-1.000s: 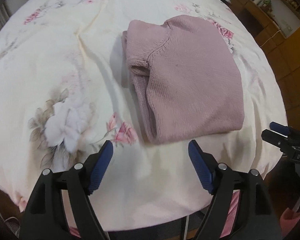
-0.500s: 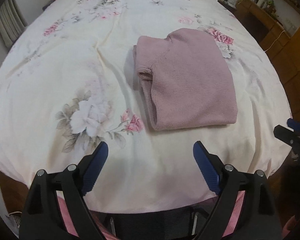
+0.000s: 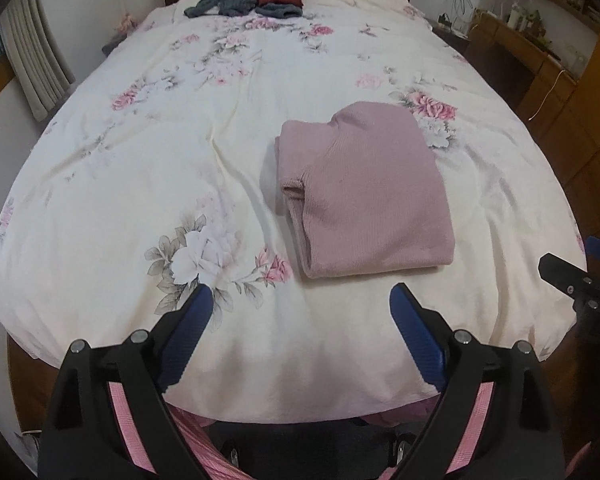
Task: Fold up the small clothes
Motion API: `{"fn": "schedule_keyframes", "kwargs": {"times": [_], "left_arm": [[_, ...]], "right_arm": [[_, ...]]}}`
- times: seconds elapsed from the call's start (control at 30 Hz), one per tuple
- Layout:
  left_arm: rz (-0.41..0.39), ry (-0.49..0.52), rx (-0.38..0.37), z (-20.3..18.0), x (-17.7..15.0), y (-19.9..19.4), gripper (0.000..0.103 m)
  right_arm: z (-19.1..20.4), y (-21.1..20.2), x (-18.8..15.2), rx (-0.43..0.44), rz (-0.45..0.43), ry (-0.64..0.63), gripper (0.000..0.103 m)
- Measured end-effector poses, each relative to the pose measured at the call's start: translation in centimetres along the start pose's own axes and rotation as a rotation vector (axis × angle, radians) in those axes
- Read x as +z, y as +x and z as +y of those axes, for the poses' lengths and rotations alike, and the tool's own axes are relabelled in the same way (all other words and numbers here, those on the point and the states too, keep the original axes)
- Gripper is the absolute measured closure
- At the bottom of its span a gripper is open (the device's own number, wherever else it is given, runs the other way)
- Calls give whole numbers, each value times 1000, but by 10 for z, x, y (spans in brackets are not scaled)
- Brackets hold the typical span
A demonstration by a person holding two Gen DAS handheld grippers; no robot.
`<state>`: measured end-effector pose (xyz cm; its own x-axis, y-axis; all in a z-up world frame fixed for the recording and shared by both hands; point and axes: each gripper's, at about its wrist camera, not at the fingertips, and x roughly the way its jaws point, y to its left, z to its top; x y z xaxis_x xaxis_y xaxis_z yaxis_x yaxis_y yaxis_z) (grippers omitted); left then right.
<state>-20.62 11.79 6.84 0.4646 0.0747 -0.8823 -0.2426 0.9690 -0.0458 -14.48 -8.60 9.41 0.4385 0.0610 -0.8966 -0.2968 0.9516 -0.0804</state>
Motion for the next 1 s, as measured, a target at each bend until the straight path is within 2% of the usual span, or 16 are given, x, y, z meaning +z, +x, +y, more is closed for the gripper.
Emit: {"fn": "schedule_keyframes", "kwargs": {"times": [0.27, 0.8, 1.0], "left_arm": [[-24, -4, 22, -2, -1, -11, 13], [-31, 20, 46, -11, 0, -12, 13], [-24, 21, 48, -10, 1, -8, 13]], "right_arm": [[-4, -10, 4, -32, -9, 9, 4], [-8, -6, 6, -4, -29, 27, 4], [-13, -2, 8, -24, -34, 44, 4]]}}
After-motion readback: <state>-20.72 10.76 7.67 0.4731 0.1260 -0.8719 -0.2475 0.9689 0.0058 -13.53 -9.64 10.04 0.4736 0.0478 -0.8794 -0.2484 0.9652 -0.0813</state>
